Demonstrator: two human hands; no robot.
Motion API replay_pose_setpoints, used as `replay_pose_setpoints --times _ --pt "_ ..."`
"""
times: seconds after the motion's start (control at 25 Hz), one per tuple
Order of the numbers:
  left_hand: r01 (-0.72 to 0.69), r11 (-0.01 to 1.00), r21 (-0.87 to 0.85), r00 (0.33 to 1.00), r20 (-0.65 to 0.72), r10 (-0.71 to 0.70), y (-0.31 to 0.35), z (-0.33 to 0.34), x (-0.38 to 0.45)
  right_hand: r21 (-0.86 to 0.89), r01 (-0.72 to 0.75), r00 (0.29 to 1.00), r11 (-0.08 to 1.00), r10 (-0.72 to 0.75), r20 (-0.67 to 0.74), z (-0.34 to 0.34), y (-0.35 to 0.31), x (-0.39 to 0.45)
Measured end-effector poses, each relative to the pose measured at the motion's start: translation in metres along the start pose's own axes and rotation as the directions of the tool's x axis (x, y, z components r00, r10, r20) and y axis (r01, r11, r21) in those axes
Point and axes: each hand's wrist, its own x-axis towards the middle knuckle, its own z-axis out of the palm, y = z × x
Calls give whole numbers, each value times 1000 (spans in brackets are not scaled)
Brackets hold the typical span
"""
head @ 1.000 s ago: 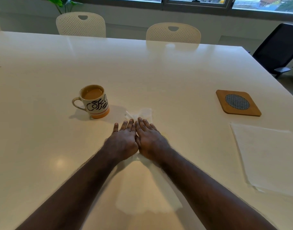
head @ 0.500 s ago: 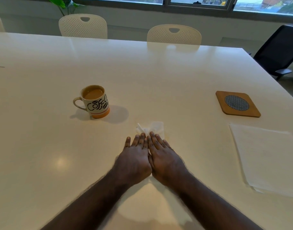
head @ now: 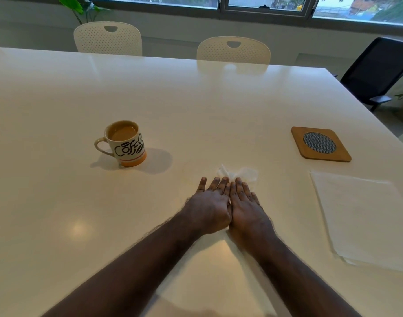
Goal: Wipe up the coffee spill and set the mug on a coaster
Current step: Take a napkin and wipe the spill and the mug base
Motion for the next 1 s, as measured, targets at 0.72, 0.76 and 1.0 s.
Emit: replay_pose_setpoints --times 0.72,0.76,1.0 --pt "247 966 -83 969 -8 -248 -92 -16 -6 -2 207 977 978 -206 44 4 -60 93" --pt "265 960 -88 964 -15 -267 -91 -13 -13 -12 236 971 972 -235 43 5 -63 90" --pt "347 936 -55 937 -17 -349 -70 1 -49 -17 359 932 933 -357 57 11 -69 64"
